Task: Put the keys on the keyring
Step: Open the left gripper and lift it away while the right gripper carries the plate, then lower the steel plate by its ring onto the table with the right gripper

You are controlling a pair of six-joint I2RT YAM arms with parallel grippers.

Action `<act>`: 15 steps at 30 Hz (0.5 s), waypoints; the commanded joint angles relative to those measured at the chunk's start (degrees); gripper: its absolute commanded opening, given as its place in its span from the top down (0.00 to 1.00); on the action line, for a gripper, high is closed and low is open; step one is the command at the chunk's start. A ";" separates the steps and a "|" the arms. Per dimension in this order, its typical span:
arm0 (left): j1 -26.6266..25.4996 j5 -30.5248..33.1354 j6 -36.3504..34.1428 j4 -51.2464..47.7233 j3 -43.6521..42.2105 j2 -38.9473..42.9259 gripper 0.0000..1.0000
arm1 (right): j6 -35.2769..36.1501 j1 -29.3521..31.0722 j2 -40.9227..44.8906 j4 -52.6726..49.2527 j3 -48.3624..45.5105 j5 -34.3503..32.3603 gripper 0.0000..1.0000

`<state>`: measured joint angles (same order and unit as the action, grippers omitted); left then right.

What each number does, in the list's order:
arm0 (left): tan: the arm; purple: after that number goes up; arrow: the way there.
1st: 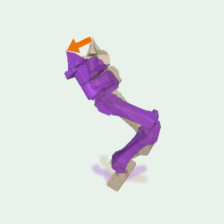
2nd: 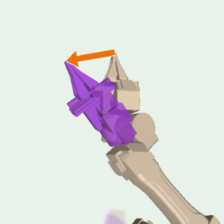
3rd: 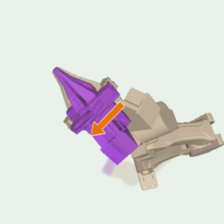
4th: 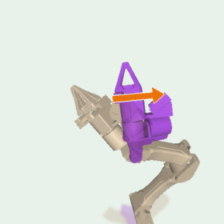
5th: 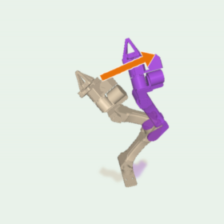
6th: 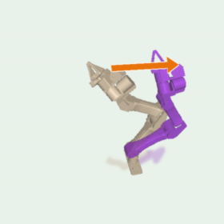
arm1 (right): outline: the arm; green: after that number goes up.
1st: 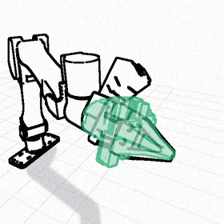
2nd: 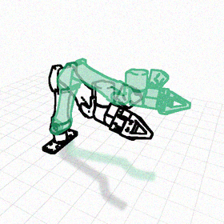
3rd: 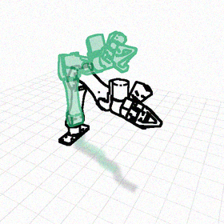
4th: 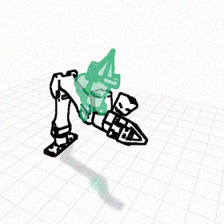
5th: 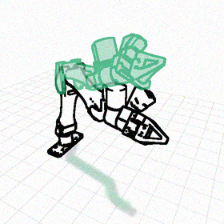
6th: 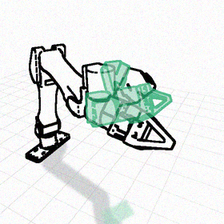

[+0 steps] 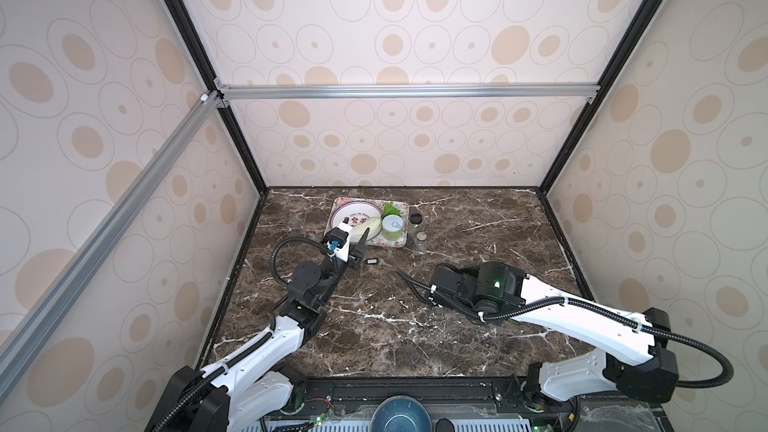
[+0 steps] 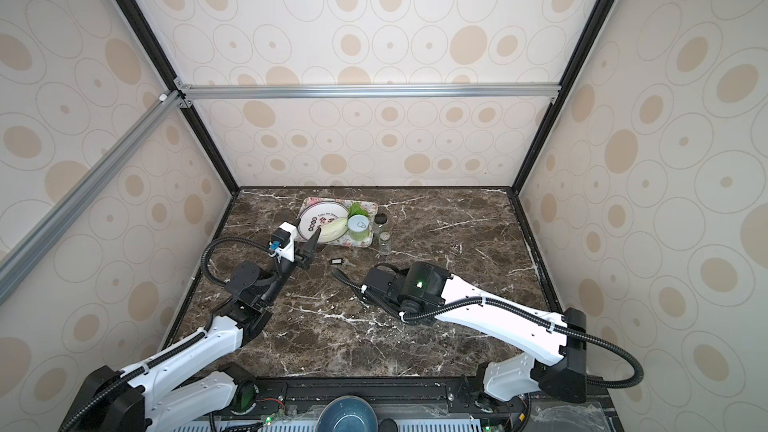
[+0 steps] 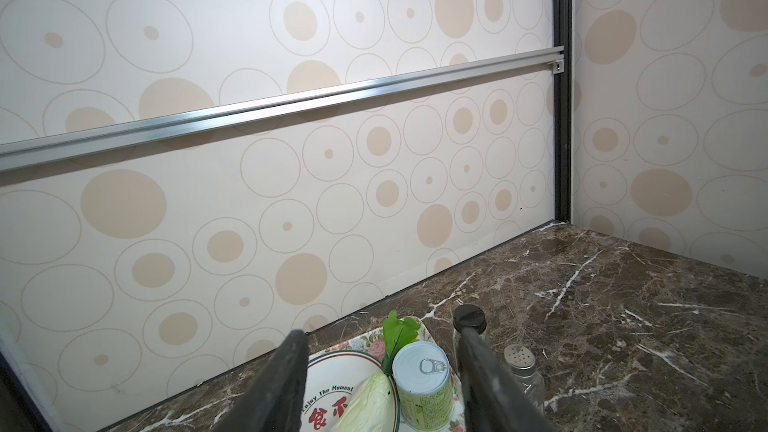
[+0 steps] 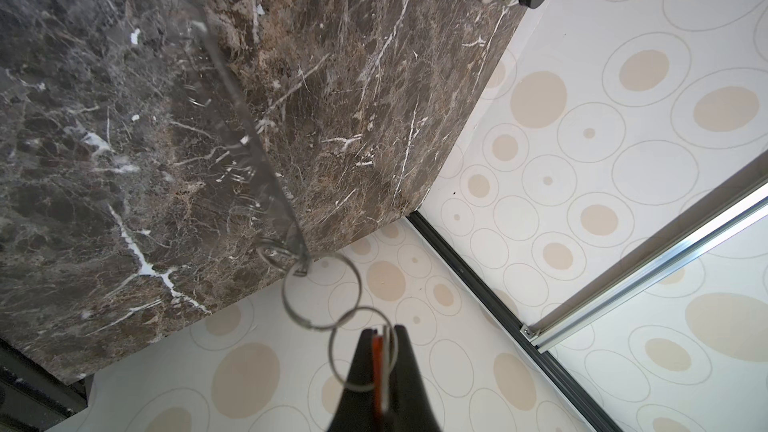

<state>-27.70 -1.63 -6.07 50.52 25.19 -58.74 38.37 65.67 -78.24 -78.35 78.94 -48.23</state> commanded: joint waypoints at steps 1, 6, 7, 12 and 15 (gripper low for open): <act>0.55 -0.66 0.79 2.04 -0.05 1.33 0.43 | -2.38 0.38 0.29 -0.37 0.66 0.65 1.00; 0.63 -0.57 0.79 2.02 -0.40 2.04 0.43 | -6.05 0.43 -0.19 1.93 2.62 5.55 1.00; 0.77 -0.57 0.85 2.00 -0.45 2.14 0.43 | -7.81 0.42 -0.69 2.34 3.51 6.55 1.00; 0.83 -0.66 0.97 2.09 -0.75 2.74 0.42 | -17.62 0.43 -4.15 4.10 9.13 14.72 1.00; 0.90 -0.83 1.14 2.26 -1.00 3.14 0.42 | -21.70 0.50 -6.04 7.11 11.07 18.53 1.00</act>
<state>-27.38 -1.85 -5.74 50.57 24.36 -56.77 23.57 65.67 -83.13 -73.82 87.83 -35.22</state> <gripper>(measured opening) 0.576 0.059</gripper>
